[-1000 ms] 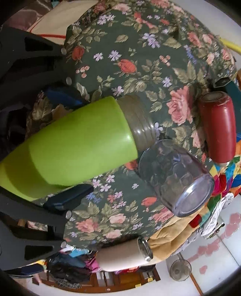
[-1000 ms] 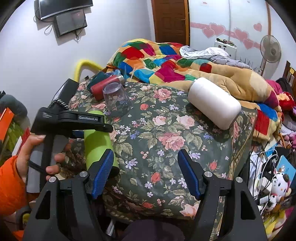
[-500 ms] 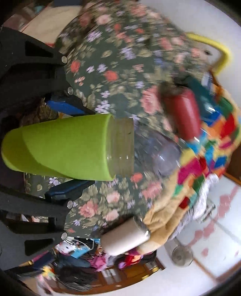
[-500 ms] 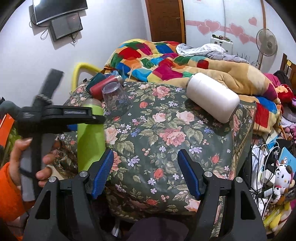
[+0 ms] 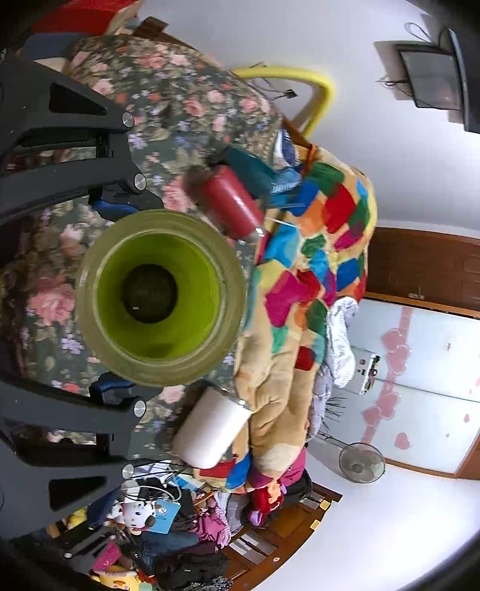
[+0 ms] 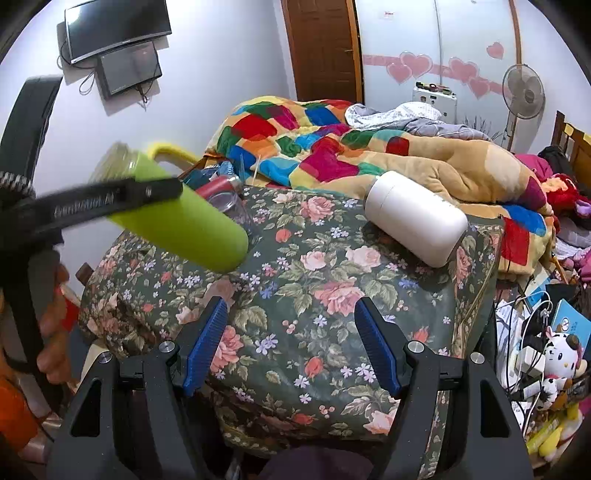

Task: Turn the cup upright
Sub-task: 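Rotate the bottle upright with the left gripper while the right gripper releases and withdraws, then lower the upright bottle onto the bedspread with the left gripper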

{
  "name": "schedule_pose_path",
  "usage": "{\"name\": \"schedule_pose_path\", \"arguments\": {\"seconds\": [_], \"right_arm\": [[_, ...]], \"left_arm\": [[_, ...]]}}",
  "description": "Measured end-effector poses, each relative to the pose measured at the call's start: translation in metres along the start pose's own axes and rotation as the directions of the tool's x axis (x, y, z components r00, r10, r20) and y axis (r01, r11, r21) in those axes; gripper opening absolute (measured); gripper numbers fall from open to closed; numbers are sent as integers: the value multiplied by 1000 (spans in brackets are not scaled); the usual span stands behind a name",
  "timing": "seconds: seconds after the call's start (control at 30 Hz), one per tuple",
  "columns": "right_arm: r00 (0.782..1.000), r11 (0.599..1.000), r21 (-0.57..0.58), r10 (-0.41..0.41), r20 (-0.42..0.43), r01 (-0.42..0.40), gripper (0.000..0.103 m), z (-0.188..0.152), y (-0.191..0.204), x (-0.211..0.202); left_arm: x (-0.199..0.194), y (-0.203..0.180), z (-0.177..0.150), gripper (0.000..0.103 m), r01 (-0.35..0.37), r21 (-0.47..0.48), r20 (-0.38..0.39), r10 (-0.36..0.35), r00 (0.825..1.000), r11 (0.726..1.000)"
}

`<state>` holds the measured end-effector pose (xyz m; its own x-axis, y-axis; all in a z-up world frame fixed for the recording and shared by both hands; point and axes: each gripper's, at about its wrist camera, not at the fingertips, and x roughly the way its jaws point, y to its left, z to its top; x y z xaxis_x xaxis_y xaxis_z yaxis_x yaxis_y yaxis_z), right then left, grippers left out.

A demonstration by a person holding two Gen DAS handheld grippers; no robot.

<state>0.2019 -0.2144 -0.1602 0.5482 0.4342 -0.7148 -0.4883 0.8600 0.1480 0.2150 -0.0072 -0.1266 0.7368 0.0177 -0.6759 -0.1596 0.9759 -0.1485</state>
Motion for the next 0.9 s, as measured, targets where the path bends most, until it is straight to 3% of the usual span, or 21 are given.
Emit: {"name": "schedule_pose_path", "arguments": {"seconds": [0.2, 0.57, 0.9], "right_arm": [[1000, 1000, 18, -9, 6, 9, 68, 3, -5, -1], [1000, 1000, 25, -16, -11, 16, 68, 1, -8, 2], [1000, 1000, 20, -17, -6, 17, 68, 2, -5, -2]], "left_arm": [[16, -14, 13, 62, -21, 64, 11, 20, 1000, 998], [50, -25, -17, 62, -48, 145, -45, 55, 997, 988], [48, -24, -27, 63, -31, 163, -74, 44, 996, 986]]}}
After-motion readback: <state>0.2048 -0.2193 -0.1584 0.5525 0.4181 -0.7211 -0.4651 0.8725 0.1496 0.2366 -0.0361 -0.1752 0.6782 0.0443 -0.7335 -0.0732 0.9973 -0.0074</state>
